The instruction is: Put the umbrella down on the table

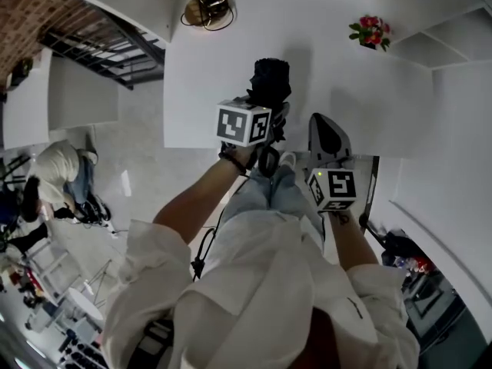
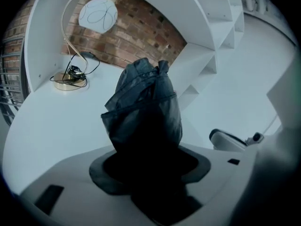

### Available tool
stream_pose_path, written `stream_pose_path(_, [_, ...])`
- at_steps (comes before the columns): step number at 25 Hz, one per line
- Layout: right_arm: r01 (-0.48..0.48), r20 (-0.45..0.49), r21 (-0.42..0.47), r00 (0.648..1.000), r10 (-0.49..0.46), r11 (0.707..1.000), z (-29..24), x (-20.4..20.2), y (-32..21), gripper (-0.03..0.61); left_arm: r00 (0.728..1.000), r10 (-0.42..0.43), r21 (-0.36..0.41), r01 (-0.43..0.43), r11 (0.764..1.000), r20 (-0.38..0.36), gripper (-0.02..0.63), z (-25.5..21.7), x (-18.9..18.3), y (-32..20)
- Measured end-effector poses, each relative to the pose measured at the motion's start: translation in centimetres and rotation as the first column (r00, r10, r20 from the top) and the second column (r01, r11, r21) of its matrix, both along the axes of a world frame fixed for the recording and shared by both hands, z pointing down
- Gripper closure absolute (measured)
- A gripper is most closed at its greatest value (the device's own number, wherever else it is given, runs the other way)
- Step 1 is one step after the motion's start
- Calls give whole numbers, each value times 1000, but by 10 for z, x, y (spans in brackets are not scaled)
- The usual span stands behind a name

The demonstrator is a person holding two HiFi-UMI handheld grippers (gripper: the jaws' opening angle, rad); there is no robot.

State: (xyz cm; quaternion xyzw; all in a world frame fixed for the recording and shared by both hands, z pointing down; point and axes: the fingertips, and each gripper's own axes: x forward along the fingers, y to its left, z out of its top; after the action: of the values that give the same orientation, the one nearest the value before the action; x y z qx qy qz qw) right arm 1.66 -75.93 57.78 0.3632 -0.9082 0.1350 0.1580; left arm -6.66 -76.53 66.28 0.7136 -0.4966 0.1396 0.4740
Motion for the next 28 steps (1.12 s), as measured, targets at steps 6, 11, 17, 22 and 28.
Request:
stream_pose_path(6, [15,-2,-21,1000,-15,1000,20,6,-8,561,999,-36,-110,37,993,17,344,40,3,-15])
stream_pose_path(11, [8,2,-23,1000,-8,1000,26,12,-21,560,998,-39,-158,45,986,42,344,58,7,-34])
stream_pose_path(17, [25,0,-27,1000,-25,999,33,13,-27,560,997,-76,-223,81,971,34,341,75,8,-48])
stream_pose_path(22, [10,8,-38,1000,-10,999,38,20,-32,561,992,-91,-279,113,954,89,334,94,2,-57])
stream_pose_path(28, [-10,15,-48,1000,11,999,39,30,-36,560,985,-82,-291,123,949,151,328,100,2,-66])
